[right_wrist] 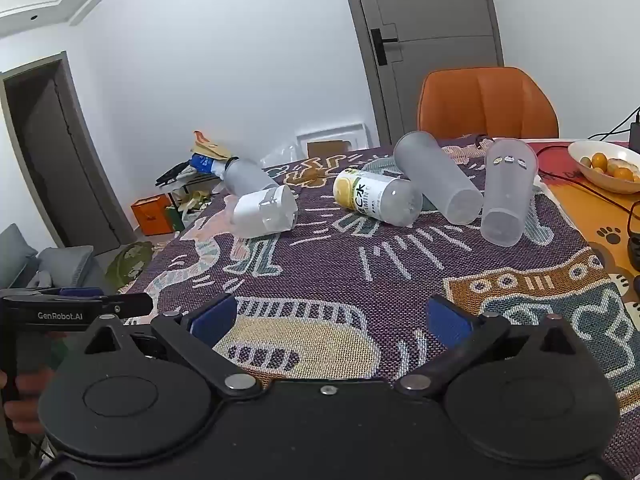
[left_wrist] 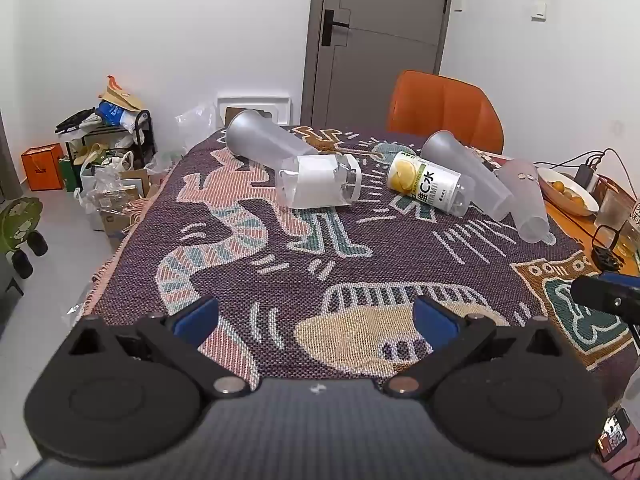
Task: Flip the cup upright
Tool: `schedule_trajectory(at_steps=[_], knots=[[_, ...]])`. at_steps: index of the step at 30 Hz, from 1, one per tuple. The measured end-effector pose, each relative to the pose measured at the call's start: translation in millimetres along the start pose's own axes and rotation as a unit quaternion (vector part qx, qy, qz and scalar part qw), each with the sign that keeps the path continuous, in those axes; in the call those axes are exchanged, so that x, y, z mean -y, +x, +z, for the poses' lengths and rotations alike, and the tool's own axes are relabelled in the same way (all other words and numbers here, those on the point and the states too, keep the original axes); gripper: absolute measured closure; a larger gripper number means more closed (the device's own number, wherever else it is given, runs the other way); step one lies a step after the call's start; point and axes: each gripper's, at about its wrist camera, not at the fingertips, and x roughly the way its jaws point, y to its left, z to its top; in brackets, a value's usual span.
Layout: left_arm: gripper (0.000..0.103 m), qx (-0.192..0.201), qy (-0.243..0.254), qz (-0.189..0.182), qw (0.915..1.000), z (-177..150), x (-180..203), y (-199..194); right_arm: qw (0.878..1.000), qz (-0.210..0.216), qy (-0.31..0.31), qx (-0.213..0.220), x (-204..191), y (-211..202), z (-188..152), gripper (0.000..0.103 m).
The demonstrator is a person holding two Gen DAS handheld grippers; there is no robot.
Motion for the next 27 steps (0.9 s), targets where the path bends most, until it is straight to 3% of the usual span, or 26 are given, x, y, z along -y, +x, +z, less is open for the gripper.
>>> schedule_trajectory(at_steps=[27], knots=[[0.001, 0.001, -0.009, -0.008, 0.9999, 3.9, 2.7, -1.0, 1.000, -0.006, -0.006, -0.002, -1.2, 4.1, 0.1, 0.000]])
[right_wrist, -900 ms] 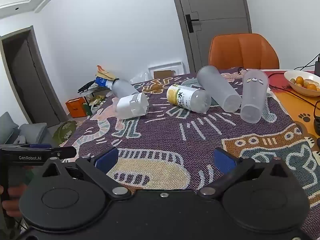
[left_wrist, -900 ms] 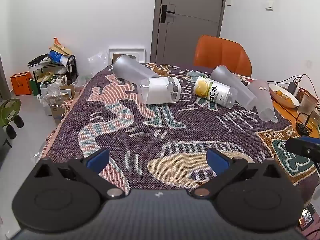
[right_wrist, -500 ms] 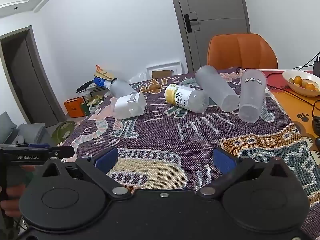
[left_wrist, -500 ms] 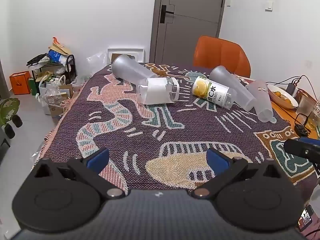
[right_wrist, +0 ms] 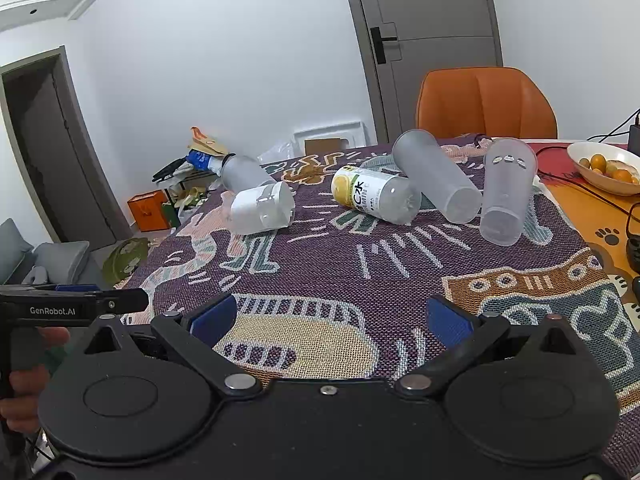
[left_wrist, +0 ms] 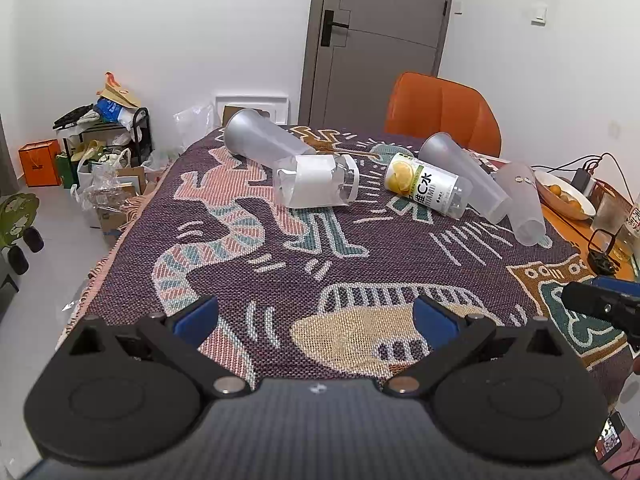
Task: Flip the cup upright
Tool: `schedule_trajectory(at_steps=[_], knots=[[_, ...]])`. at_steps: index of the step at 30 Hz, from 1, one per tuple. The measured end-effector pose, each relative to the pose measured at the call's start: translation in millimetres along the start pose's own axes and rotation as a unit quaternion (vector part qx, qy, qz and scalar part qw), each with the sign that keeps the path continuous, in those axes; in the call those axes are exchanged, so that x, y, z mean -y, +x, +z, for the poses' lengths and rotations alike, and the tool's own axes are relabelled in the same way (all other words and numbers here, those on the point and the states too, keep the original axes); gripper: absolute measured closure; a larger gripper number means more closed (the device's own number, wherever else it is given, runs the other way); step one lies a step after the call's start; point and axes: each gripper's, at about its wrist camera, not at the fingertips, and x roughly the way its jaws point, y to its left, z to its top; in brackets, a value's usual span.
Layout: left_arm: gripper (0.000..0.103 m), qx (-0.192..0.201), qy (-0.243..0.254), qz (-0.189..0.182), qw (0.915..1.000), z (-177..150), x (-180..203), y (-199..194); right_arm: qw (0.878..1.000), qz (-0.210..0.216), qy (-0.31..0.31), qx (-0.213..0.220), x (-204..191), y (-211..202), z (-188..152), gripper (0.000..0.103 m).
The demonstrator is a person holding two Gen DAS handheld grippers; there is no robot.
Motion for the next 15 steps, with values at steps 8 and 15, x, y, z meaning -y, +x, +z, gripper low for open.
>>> schedule_trajectory(at_steps=[8, 15], knots=[[0.001, 0.001, 0.000, -0.001, 1.0000, -1.6, -4.3, 0.5, 1.000, 0.002, 0.000, -0.002, -0.4, 2.6, 1.4, 0.000], [0.001, 0.001, 0.000, -0.001, 1.0000, -1.7, -4.9, 0.6, 1.000, 0.003, 0.000, -0.002, -0.9, 2.5, 0.5, 0.000]])
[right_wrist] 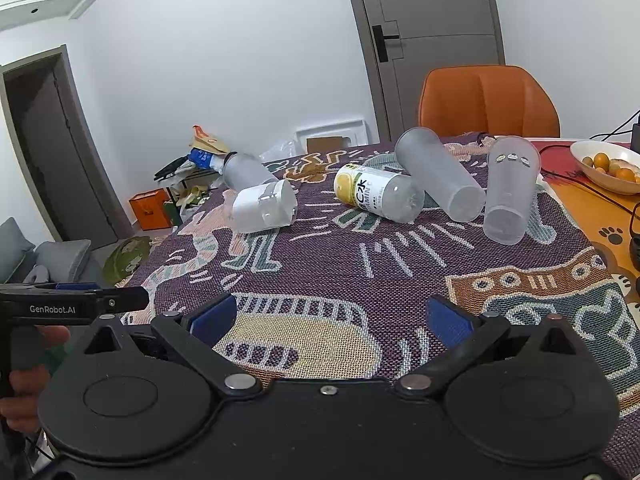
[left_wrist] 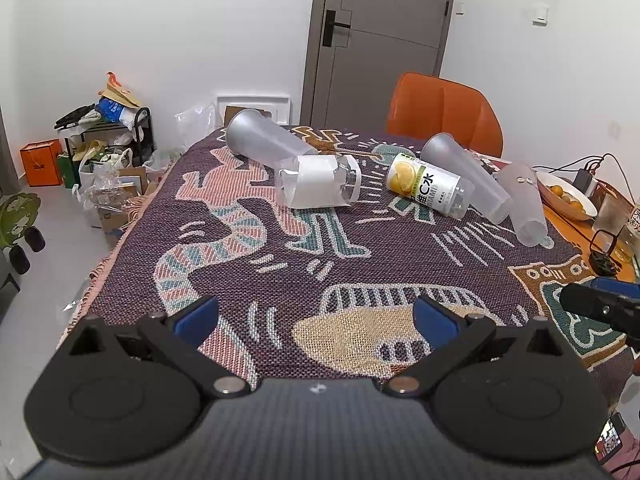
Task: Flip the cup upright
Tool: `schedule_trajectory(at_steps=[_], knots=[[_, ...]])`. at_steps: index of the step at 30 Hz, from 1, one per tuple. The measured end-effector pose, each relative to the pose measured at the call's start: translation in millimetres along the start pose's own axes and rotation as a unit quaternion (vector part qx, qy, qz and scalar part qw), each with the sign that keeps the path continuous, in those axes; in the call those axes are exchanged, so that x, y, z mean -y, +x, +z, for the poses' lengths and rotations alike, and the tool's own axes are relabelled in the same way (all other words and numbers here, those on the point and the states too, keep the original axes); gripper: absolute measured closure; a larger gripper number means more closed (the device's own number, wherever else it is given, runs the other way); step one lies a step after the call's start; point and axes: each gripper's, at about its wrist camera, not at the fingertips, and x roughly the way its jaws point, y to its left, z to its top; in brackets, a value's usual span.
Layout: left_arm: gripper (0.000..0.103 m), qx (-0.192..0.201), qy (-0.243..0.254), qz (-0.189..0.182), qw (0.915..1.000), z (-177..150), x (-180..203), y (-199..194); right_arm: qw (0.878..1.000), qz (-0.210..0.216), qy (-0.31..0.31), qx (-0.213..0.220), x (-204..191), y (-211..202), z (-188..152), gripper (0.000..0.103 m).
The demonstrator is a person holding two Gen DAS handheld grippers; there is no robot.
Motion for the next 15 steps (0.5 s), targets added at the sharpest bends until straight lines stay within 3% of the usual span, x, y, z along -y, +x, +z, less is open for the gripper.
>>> schedule_trajectory(at_steps=[15], knots=[[0.001, 0.004, -0.002, 0.000, 1.0000, -0.8, -4.3, 0.2, 1.000, 0.000, 0.001, -0.001, 0.0, 1.0, -0.9, 0.000]])
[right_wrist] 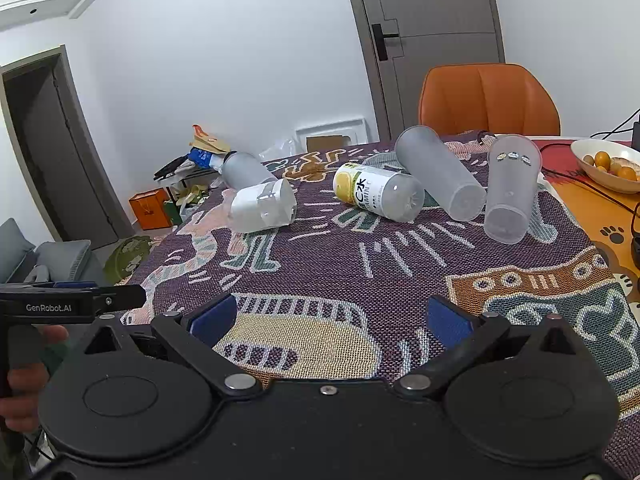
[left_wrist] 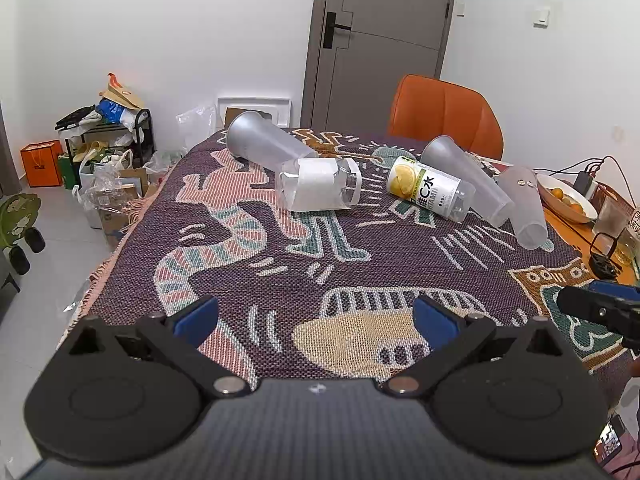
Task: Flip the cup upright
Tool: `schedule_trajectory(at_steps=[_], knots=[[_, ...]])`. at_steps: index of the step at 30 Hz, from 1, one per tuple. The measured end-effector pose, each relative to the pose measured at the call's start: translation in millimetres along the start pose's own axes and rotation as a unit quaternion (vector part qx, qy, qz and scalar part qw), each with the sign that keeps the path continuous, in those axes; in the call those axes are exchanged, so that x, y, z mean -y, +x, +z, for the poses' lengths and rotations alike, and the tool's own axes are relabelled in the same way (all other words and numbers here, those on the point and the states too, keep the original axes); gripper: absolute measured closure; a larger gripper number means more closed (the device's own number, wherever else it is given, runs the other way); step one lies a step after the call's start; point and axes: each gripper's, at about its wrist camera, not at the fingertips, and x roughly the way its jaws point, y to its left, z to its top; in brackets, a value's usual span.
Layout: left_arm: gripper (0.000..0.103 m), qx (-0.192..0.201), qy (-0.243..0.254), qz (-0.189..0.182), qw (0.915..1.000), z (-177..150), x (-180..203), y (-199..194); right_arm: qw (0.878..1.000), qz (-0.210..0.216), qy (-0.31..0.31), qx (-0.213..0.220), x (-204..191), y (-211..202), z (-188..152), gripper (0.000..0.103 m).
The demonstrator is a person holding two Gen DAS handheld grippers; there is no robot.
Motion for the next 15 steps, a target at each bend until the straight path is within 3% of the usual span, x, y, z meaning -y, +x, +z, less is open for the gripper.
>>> schedule_trajectory(at_steps=[15], knots=[[0.001, 0.000, 0.001, 0.003, 1.0000, 1.9, 4.5, 1.6, 1.000, 0.002, 0.000, -0.002, 0.5, 5.4, 1.8, 0.000]])
